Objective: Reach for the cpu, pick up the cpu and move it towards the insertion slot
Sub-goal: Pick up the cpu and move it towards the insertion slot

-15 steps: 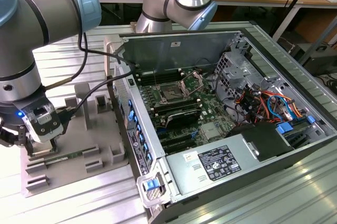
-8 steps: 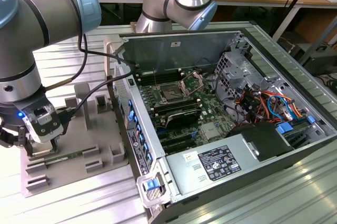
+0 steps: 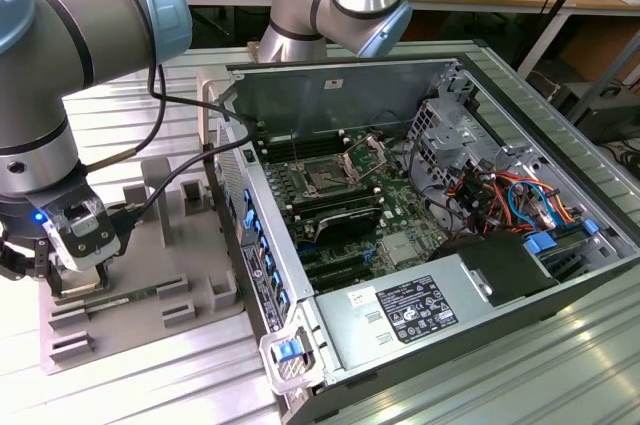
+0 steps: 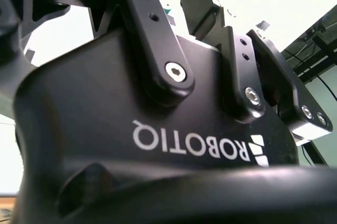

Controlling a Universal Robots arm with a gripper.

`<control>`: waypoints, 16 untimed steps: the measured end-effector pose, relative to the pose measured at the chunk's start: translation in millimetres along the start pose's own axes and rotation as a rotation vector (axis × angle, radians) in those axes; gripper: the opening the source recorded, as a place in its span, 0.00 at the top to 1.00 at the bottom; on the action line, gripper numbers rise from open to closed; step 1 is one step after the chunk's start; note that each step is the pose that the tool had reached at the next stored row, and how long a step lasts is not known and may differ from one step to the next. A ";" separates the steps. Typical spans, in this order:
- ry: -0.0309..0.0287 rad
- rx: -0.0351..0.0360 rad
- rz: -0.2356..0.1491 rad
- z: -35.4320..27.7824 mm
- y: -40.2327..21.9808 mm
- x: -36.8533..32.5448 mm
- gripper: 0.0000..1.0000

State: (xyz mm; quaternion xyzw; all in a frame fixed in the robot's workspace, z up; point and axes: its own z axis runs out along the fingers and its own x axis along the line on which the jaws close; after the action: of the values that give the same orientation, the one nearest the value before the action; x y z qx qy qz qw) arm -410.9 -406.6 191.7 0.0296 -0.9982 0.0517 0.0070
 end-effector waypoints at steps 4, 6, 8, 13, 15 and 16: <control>0.0001 0.0000 0.000 0.1 0.0 0.0 0.49; 0.0002 0.0001 0.000 0.1 0.0 -0.1 0.49; 0.0002 0.0001 0.000 0.1 0.0 0.0 0.49; -0.0002 -0.0001 0.000 -1.0 -0.1 0.0 0.49; -0.0034 -0.0014 0.000 -4.0 -0.3 -0.5 0.49; -0.0031 -0.0014 0.000 -6.7 -0.7 -0.4 0.49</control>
State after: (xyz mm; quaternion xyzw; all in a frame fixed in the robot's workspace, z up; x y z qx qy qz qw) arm -410.4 -406.6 198.4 0.0297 -0.9982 0.0510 0.0055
